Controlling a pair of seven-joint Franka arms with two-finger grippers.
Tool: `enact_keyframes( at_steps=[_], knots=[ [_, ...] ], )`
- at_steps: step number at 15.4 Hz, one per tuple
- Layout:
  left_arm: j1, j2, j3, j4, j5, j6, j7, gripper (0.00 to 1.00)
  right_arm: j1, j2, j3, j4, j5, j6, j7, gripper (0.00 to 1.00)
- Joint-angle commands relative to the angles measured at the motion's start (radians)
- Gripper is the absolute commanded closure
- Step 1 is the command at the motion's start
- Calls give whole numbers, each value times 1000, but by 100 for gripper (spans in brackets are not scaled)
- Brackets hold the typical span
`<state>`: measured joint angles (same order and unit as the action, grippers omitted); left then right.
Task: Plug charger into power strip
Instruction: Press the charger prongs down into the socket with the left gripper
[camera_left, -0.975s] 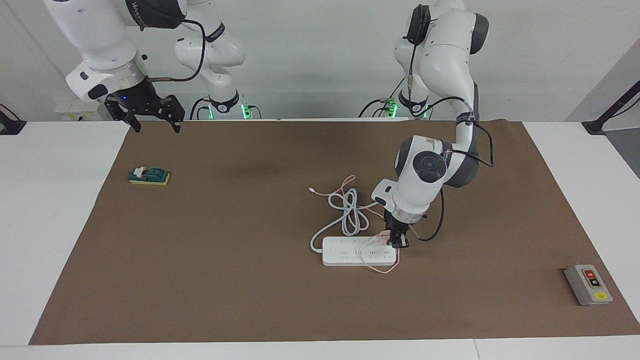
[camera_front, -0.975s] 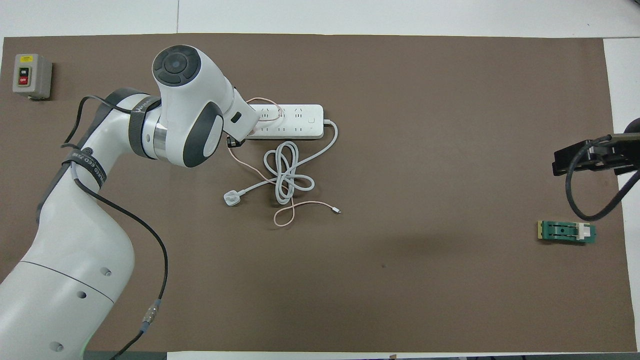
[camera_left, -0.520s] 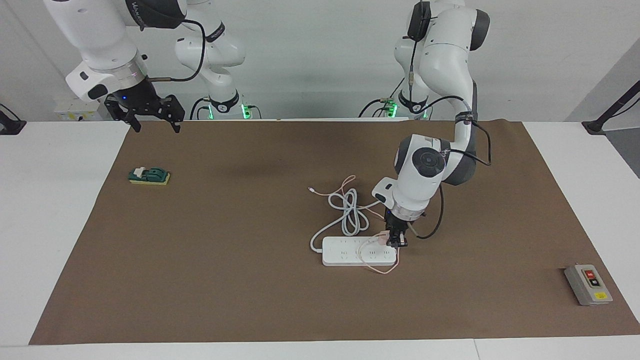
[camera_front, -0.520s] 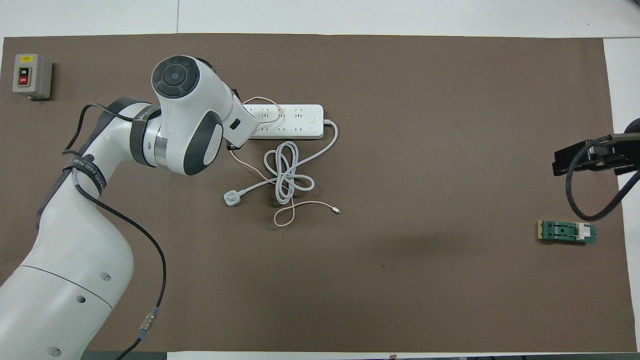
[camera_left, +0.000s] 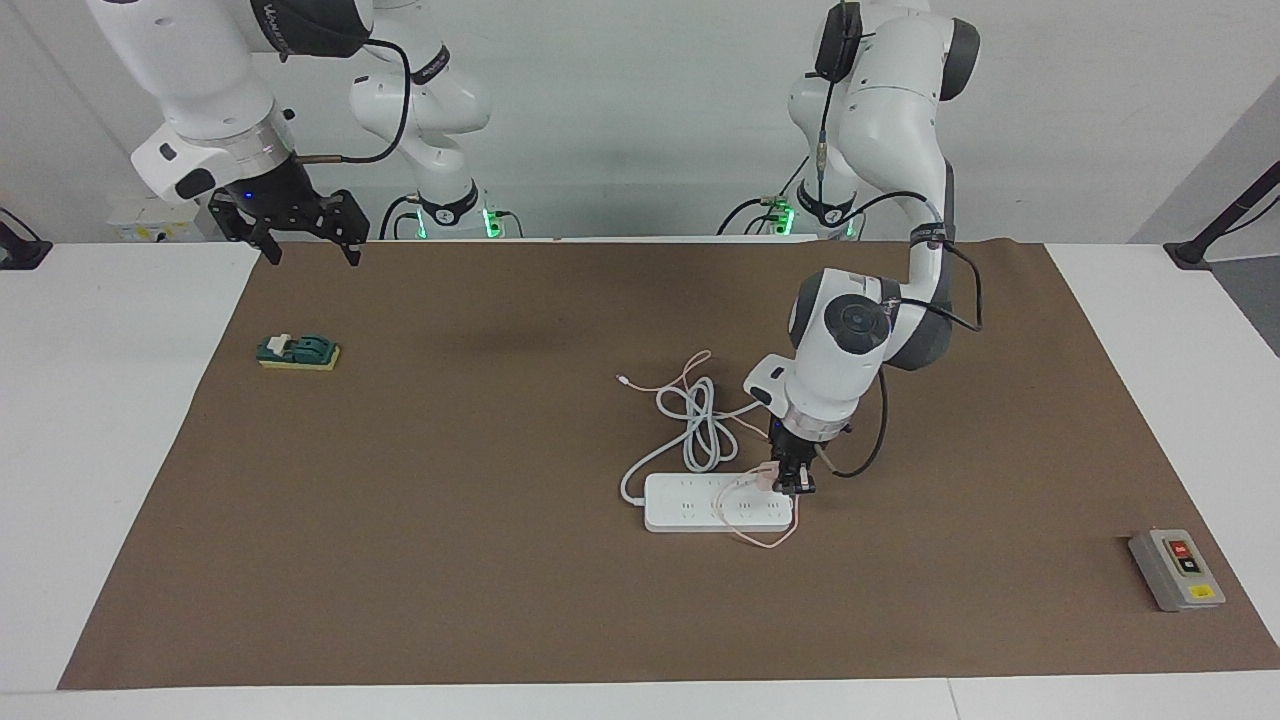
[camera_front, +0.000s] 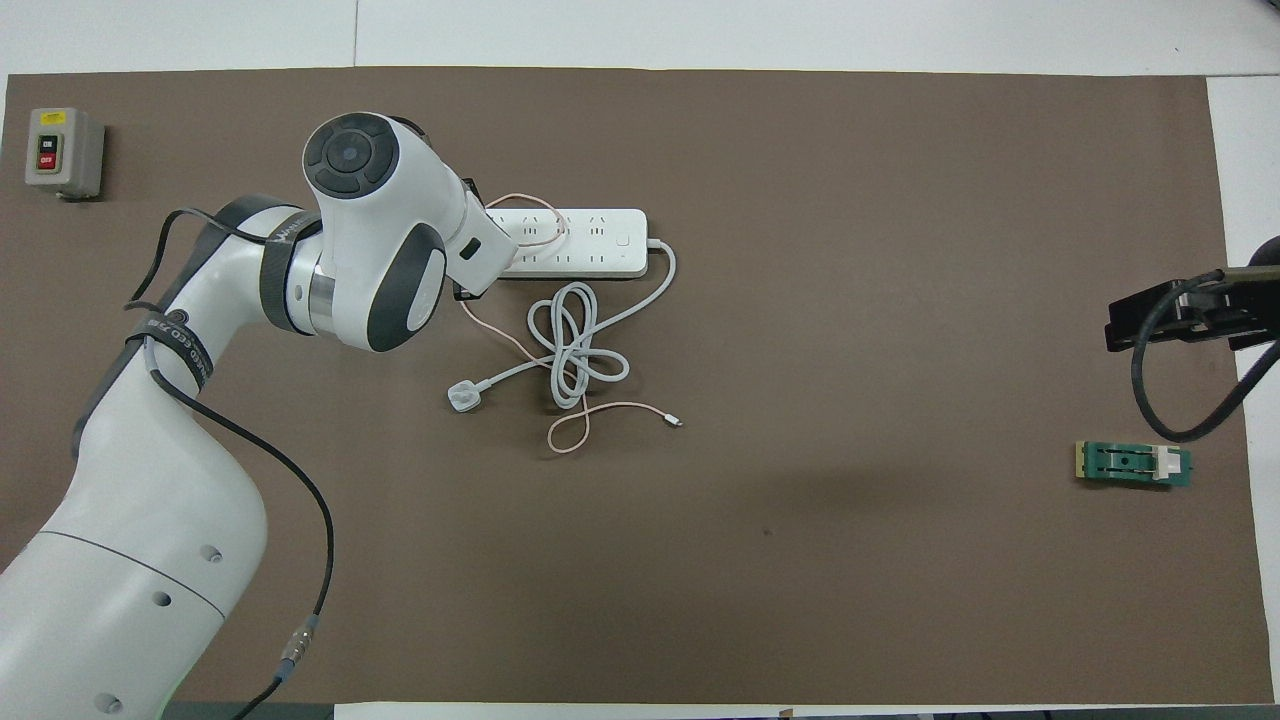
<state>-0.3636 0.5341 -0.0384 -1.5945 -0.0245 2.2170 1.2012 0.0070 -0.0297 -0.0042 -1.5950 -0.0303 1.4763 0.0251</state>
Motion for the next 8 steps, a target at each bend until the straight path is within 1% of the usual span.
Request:
enact_keyframes(
  at_steps=[1, 2, 4, 8],
  knots=[
    [-29, 99, -5, 39, -26, 133, -14, 32, -12, -10, 10, -14, -19, 21, 7, 0],
    [-23, 93, -5, 66, -26, 119, -8, 0, -12, -10, 10, -14, -19, 21, 7, 0],
    [-5, 20, 0, 70, -22, 66, -6, 0, -12, -10, 10, -14, -19, 21, 7, 0],
    [11, -100, 8, 27, -20, -12, -9, 0, -13, -10, 10, -14, -19, 21, 7, 0]
  ],
)
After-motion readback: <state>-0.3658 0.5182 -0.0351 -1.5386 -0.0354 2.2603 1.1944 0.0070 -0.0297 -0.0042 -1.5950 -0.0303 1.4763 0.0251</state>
